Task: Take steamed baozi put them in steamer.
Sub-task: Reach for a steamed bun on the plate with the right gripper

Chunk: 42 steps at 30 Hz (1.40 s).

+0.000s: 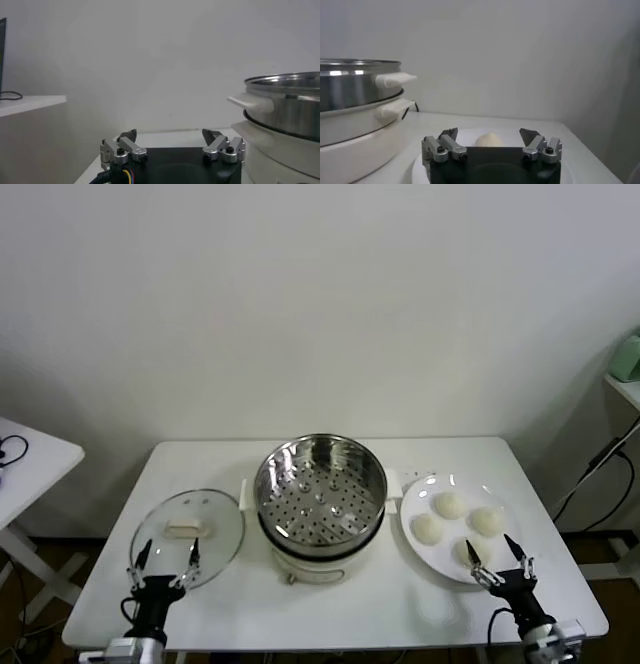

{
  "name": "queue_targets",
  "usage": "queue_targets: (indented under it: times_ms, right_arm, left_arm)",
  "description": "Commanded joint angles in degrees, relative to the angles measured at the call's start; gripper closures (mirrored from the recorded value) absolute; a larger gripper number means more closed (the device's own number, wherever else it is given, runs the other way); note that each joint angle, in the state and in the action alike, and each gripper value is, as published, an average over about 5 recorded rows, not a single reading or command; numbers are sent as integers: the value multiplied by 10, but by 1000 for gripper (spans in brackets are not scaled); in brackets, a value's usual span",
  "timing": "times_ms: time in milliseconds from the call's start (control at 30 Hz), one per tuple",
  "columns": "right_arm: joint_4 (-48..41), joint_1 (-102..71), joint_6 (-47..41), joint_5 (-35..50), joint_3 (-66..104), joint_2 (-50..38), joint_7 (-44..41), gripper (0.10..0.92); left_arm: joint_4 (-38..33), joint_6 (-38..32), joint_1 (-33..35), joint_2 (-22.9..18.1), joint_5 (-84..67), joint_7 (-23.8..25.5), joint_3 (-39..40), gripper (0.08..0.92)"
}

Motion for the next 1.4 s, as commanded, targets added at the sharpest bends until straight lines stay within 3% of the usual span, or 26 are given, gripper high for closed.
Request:
queue_targets:
  times_ms: [33, 167, 367, 633, 800, 1067, 1400]
  right_arm:
    - [5, 33, -23, -18, 2, -29, -9, 203]
    - [-14, 112, -79, -44, -12, -113, -51, 203]
    - [-101, 263, -150, -54, -100, -286, -194, 203]
    - [-270, 608, -123, -89, -428, -391, -370, 203]
    - [-336, 797, -97, -162, -608, -373, -513, 203]
    - [-448, 1024, -73, -222, -869, -269, -629, 203]
    - [-541, 1041, -50, -284, -923, -155, -643, 203]
  left_arm:
    - [-1, -1, -1, 2, 0, -1, 2, 177]
    - [-1, -1, -4, 4, 12, 0, 6, 177]
    - [-2, 0, -13, 1, 18, 4, 6, 177]
    - [2, 0, -17, -3, 13, 5, 7, 177]
    - [1, 2, -22, 0, 15, 4, 6, 177]
    - [-2, 3, -17, 1, 14, 3, 1, 177]
    - [-6, 9, -19, -5, 17, 2, 7, 177]
